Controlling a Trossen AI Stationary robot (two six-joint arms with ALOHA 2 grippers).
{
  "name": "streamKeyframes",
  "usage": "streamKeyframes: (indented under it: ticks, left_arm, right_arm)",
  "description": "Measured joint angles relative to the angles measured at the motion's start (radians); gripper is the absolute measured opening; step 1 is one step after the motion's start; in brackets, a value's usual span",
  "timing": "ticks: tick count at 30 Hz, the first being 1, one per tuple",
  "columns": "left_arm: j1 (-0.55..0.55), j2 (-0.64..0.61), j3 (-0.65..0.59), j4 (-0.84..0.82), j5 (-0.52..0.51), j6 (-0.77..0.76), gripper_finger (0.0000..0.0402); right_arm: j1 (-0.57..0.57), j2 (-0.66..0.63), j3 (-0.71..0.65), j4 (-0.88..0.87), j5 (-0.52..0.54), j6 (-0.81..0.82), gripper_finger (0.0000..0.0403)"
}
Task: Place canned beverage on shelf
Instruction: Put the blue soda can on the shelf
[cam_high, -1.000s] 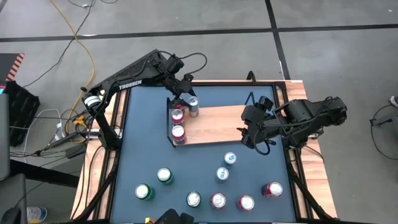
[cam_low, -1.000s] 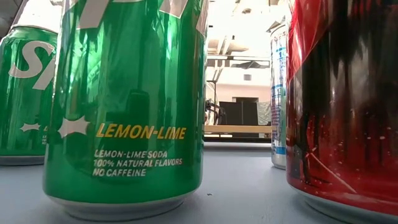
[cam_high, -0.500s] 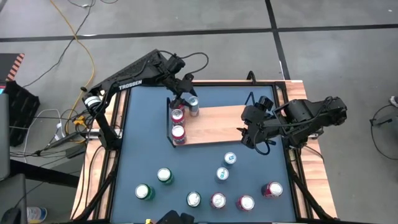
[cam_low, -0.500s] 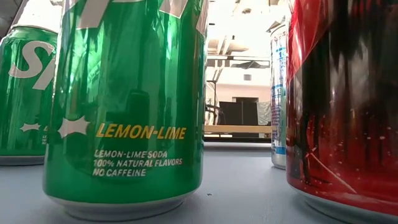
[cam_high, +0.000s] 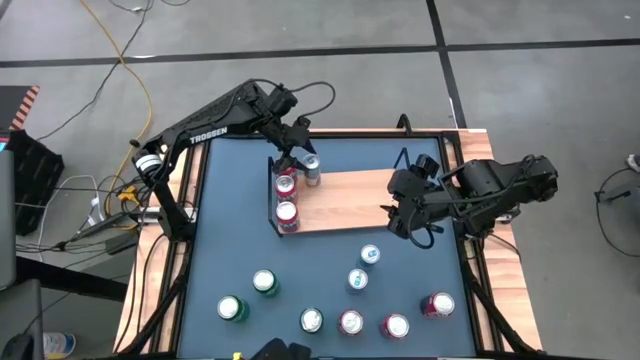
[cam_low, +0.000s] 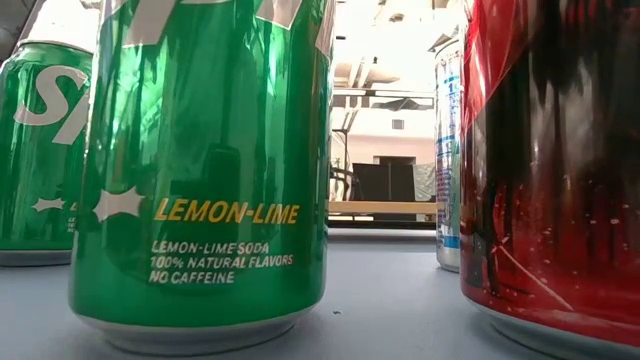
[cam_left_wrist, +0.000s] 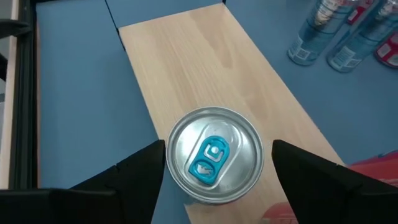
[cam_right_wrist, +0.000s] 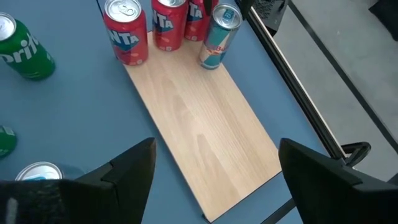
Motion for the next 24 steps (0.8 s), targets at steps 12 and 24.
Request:
streamKeyframes:
  ticks: [12,24]
  left_arm:
    - [-0.003,-0.044,0.0,-0.009,-0.122,-0.032,0.0287]
    - [-0.009,-0.234,0.0,-0.112,-0.249,-0.13,0.0287]
  right_arm:
    - [-0.171,0.038,0.003,0.093,0.002,-0.043,0.0324]
    - [-0.415,0.258,-0.001,0.416,-0.283,-0.687,0.0324]
